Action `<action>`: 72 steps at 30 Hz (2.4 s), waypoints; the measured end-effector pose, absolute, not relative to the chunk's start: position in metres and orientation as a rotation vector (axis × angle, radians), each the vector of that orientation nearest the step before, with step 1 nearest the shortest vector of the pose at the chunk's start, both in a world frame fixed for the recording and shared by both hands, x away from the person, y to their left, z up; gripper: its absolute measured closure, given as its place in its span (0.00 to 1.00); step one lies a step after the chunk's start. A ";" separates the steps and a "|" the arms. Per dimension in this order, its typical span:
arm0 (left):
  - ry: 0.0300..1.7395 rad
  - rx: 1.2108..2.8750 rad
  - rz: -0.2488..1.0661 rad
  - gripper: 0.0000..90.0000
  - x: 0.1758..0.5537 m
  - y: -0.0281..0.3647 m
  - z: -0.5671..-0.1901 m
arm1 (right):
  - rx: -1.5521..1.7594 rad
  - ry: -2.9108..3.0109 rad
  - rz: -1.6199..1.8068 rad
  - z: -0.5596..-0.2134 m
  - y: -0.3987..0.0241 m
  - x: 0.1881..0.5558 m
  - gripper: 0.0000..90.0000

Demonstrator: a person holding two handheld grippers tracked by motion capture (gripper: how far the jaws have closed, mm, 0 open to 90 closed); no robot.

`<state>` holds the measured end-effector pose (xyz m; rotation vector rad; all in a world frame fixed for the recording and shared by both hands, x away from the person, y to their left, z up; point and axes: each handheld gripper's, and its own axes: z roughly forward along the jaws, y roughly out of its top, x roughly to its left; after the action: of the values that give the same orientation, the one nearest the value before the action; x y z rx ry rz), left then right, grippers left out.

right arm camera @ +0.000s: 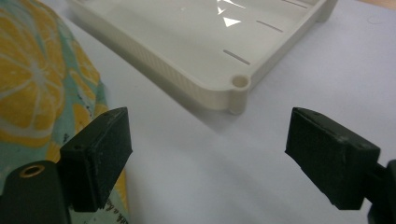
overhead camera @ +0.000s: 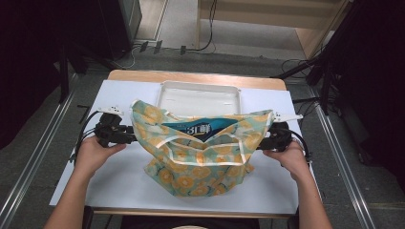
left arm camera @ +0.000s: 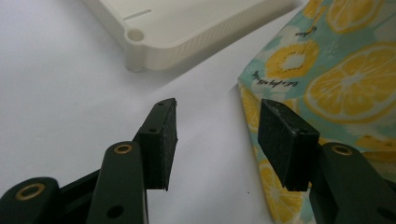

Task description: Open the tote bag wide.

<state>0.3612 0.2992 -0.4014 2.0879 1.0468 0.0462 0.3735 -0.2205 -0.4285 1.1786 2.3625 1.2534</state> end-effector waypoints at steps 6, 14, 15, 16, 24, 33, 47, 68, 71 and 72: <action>1.048 2.086 -0.002 0.52 0.364 0.299 -0.401 | 1.165 2.339 1.268 -0.423 -0.225 0.373 0.32; 1.041 2.079 -0.014 0.51 0.362 0.301 -0.399 | 1.188 2.340 1.282 -0.416 -0.232 0.375 0.47; 1.036 2.072 -0.036 0.51 0.362 0.302 -0.400 | 1.180 2.356 1.293 -0.416 -0.233 0.377 0.48; 1.029 2.065 -0.057 0.51 0.363 0.302 -0.400 | 1.182 2.379 1.301 -0.416 -0.233 0.378 0.48; 1.026 2.053 -0.024 0.50 0.359 0.304 -0.397 | 1.206 2.441 1.285 -0.416 -0.232 0.385 0.48; 1.023 2.043 -0.018 0.48 0.358 0.306 -0.396 | 1.181 2.427 1.310 -0.413 -0.231 0.385 0.48; 1.021 2.032 -0.007 0.46 0.357 0.308 -0.395 | 1.178 2.421 1.319 -0.411 -0.230 0.384 0.48; 1.023 2.031 -0.013 0.44 0.358 0.309 -0.397 | 1.169 2.439 1.301 -0.412 -0.229 0.384 0.48; 1.025 2.032 -0.014 0.44 0.358 0.309 -0.398 | 1.170 2.436 1.304 -0.412 -0.229 0.384 0.48; 1.025 2.031 -0.014 0.44 0.358 0.309 -0.398 | 1.169 2.436 1.304 -0.412 -0.229 0.384 0.48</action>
<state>0.3583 0.3090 -0.3976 2.0312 1.0246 -0.0136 0.3838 -0.2294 -0.4120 1.1689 2.4361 1.3040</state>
